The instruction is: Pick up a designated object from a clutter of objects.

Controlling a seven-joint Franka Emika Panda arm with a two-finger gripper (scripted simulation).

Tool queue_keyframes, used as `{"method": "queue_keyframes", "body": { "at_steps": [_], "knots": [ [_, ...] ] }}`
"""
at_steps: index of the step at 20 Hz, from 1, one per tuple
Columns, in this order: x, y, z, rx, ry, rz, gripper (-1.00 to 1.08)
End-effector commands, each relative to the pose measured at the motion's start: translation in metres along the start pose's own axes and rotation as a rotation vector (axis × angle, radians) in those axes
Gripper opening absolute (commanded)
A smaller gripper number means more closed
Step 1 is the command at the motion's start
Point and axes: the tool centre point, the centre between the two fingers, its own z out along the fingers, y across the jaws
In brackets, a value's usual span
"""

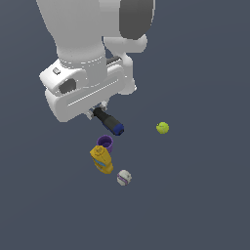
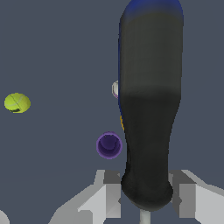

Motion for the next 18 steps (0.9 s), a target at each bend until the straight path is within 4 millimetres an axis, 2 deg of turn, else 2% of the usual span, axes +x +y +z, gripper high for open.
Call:
{"method": "queue_keyframes", "body": {
  "at_steps": [1, 9, 18],
  "knots": [
    [-0.008, 0.013, -0.020, 0.000, -0.001, -0.001, -1.00],
    [-0.022, 0.041, -0.060, -0.001, -0.002, 0.000, -1.00],
    [-0.026, 0.053, -0.075, -0.001, -0.002, 0.000, -1.00]
  ]
}}
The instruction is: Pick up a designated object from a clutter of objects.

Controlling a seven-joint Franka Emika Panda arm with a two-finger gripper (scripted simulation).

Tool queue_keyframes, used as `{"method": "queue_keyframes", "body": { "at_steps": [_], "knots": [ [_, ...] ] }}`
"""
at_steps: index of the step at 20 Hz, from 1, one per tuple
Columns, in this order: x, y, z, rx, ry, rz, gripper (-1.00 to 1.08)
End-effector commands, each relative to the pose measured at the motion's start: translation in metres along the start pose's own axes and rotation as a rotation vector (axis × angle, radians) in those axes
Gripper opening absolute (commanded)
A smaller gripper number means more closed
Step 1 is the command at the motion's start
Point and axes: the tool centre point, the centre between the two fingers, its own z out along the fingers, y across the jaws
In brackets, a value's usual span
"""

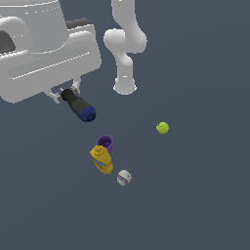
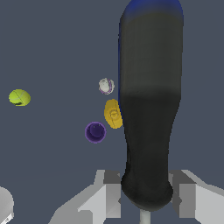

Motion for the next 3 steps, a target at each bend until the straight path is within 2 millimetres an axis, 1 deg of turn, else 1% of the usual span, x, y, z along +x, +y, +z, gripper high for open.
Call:
{"method": "queue_keyframes", "body": {
  "at_steps": [1, 3],
  "knots": [
    [0.0000, 0.0012, -0.0020, -0.001, 0.000, -0.001, -1.00],
    [0.0004, 0.0011, -0.0016, -0.001, 0.000, -0.001, -1.00]
  ]
}}
